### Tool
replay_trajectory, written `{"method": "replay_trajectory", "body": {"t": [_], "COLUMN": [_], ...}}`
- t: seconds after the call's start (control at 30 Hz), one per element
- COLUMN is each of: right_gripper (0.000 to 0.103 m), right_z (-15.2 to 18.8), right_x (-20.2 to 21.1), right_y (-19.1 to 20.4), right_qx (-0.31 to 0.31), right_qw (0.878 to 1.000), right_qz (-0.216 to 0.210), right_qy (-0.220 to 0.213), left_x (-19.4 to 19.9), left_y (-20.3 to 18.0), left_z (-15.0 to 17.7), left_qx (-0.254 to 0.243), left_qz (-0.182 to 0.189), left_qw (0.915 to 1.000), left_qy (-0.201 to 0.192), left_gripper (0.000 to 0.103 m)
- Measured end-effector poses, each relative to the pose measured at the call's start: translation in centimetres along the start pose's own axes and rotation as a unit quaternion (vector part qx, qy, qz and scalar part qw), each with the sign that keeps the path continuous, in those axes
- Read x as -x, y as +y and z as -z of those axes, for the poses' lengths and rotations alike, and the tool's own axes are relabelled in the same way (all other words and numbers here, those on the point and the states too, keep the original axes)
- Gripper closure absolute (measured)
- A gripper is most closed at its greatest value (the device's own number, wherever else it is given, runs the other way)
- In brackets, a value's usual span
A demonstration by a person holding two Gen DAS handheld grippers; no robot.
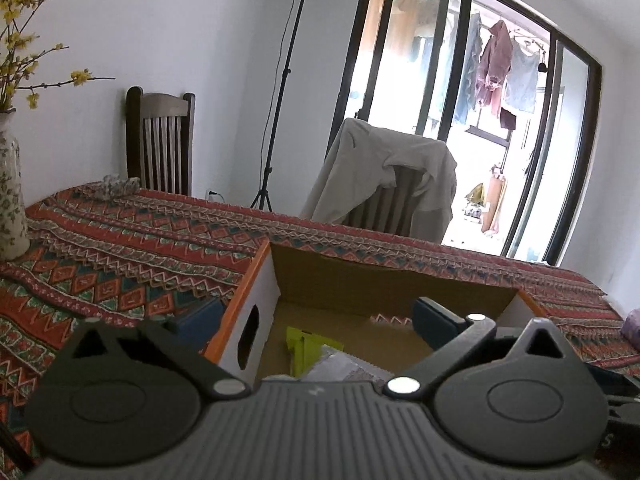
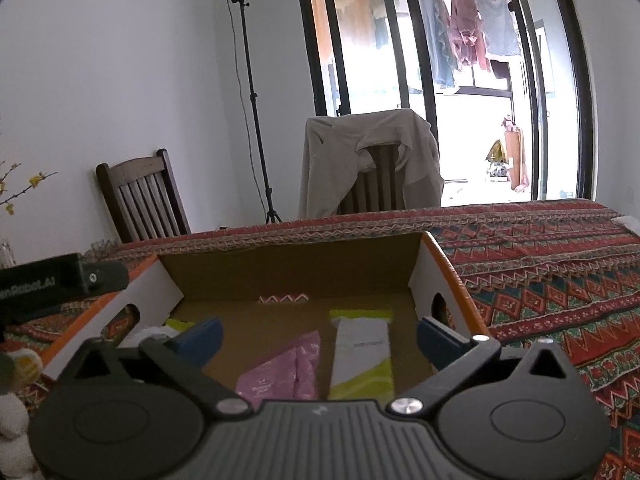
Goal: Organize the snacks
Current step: 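Lower both held packets into the box and open both tools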
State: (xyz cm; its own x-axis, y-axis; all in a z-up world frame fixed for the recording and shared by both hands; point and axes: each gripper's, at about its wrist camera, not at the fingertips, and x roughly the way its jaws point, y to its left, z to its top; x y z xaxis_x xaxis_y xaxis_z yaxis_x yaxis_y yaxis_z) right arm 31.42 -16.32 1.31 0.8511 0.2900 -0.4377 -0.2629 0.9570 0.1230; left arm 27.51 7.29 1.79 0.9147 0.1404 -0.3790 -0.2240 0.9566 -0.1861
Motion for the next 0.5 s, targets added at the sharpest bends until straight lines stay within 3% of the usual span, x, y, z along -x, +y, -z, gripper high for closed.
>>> {"method": "replay_trajectory", "body": {"t": [0.5], "right_gripper": [0.000], "right_z": [-2.3], "right_x": [2.5], "right_y": [1.0], "right_qx": [0.015], "right_qw": [0.999], "right_qz": [-0.002], "right_qy": [-0.041], "left_x": [2.8], "left_y": [-0.5], "left_z": [-3.4], "left_qx": [0.037], "left_qz": [0.009], "left_qw": [0.9992], "left_qy": [-0.013], "left_gripper": [0.000]}}
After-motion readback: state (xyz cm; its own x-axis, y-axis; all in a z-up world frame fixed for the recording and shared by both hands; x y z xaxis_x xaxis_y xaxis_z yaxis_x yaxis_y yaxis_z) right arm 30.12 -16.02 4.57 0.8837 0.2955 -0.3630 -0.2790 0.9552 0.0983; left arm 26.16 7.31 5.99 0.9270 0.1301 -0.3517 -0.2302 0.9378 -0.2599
